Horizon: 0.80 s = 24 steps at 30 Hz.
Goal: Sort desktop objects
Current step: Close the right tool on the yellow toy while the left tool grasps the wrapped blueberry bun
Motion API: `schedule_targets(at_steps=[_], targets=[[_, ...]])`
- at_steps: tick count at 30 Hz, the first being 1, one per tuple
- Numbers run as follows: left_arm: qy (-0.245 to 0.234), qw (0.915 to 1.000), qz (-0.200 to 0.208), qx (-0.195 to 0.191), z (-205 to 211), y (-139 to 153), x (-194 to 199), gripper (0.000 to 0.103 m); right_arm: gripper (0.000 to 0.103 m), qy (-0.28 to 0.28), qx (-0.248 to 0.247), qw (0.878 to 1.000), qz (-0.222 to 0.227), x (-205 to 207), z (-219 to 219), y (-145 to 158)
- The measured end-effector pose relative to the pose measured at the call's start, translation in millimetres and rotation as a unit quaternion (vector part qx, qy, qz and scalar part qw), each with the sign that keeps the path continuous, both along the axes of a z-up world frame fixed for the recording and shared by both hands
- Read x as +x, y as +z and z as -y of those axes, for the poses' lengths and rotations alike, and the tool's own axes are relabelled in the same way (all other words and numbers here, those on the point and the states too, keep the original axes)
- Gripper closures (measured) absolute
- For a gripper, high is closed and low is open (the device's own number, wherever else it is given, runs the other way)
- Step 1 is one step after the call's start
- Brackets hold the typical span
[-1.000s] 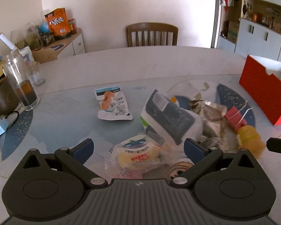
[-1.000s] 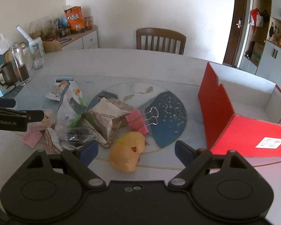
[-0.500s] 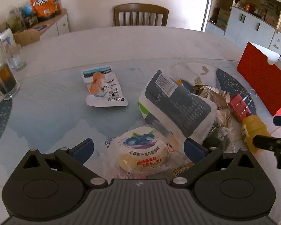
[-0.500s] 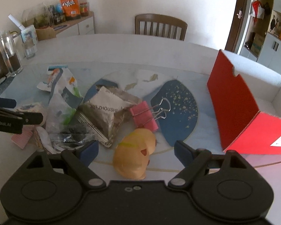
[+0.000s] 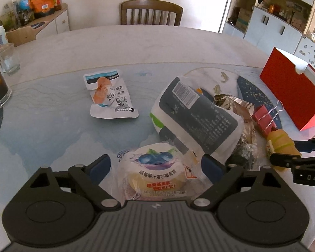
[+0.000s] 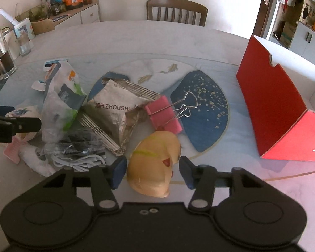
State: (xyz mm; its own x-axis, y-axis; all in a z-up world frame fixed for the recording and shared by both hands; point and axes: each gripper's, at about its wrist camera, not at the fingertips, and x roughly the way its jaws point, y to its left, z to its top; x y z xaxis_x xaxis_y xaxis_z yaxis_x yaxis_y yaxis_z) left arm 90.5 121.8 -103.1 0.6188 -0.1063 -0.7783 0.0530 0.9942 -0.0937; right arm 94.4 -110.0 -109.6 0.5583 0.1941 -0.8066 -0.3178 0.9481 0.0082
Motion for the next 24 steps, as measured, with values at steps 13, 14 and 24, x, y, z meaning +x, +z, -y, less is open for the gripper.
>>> schedule_targets(at_steps=[13, 14, 24], targets=[[-0.024, 0.9996, 0.008, -0.008, 3, 7, 0, 0.049, 0.055, -0.009, -0.006, 1.000, -0.008, 2, -3, 2], [-0.024, 0.9996, 0.009, -0.009, 3, 7, 1, 0.049, 0.055, -0.009, -0.007, 1.000, -0.008, 2, -3, 3], [-0.026, 0.9990, 0.012, -0.033, -4, 10, -5, 0.053, 0.058, -0.015, -0.013, 1.000, 0.006, -5, 0, 16]])
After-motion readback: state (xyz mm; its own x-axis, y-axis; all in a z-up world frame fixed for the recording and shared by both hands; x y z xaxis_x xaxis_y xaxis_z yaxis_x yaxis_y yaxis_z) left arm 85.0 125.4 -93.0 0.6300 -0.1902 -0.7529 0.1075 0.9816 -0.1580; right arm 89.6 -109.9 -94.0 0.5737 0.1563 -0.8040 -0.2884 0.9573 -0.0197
